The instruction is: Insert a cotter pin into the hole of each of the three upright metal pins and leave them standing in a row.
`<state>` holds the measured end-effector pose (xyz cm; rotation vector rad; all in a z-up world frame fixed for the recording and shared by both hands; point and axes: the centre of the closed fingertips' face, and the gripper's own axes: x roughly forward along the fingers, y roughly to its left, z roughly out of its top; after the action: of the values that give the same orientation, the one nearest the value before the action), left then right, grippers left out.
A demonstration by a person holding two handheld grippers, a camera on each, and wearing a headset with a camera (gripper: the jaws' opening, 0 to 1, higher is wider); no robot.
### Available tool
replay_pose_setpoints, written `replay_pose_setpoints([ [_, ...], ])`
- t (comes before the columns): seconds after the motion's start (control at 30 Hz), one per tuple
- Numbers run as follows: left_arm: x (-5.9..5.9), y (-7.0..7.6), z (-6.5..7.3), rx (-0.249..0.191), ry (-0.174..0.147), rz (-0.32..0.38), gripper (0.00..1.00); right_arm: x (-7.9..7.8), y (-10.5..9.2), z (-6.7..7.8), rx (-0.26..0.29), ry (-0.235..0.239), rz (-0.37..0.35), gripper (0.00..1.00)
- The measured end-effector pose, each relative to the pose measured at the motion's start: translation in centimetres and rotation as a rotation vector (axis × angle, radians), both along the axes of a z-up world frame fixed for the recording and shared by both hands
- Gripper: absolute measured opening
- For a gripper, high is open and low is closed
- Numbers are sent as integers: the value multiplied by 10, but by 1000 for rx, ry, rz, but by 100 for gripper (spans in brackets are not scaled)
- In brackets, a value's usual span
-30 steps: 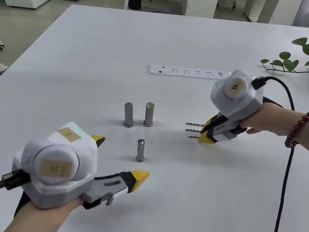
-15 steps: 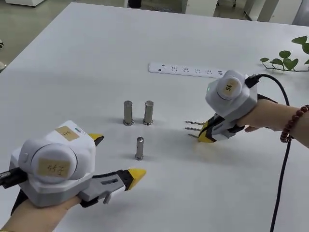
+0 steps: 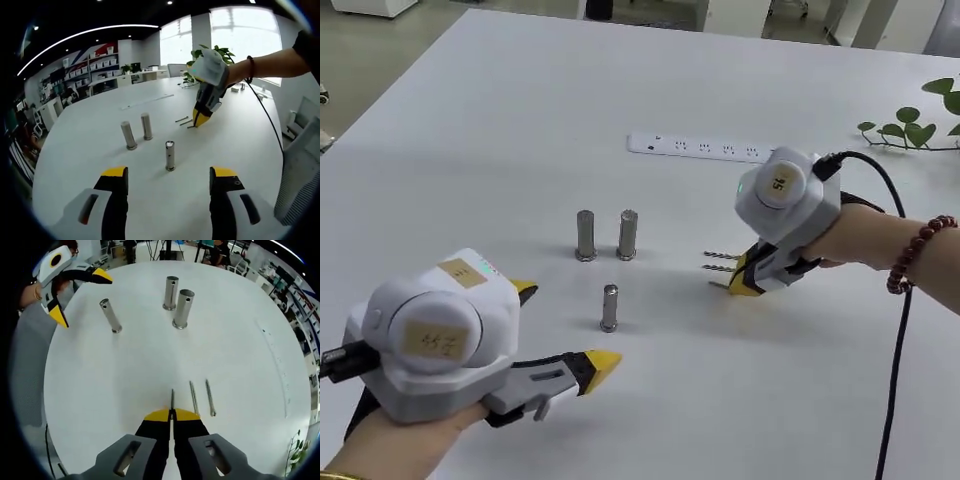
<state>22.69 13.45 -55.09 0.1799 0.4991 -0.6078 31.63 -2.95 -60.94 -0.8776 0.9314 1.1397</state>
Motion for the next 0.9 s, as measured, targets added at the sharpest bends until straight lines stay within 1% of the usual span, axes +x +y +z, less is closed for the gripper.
replay_pose_setpoints([
  [0.07, -1, 0, 3, 0, -5, -5, 63, -3, 1, 3, 3, -5, 27, 0],
  [0.17, -2, 0, 6, -3, -9, -12, 62, -8, 7, 10, 35, -16, 51, 0],
  [0.23, -3, -1, 7, -6, -8, -17, 61, -9, 10, 11, 49, -33, 68, 0],
  [0.33, -4, -2, 8, 2, -6, -25, 59, -14, 16, 21, 66, -67, 96, 0],
  [0.4, -5, -4, 10, -3, -5, -30, 58, -7, 18, 21, 78, -82, 107, 0],
  [0.5, -7, -5, 12, -16, 6, -30, 55, -16, 24, 31, 99, -107, 124, 0],
  [0.67, -8, -7, 16, -37, 18, -25, 50, -32, 32, 41, 120, -120, 152, 0],
  [0.77, -8, -10, 20, -61, 26, -22, 47, -42, 40, 48, 138, -141, 174, 0],
  [0.83, -8, -10, 21, -73, 39, -10, 44, -48, 45, 52, 150, -146, 186, 0],
  [0.87, -8, -10, 21, -68, 49, -7, 42, -50, 47, 54, 159, -148, 190, 0],
  [0.9, -9, -10, 21, -65, 51, -9, 40, -53, 49, 56, 164, -146, 194, 0],
])
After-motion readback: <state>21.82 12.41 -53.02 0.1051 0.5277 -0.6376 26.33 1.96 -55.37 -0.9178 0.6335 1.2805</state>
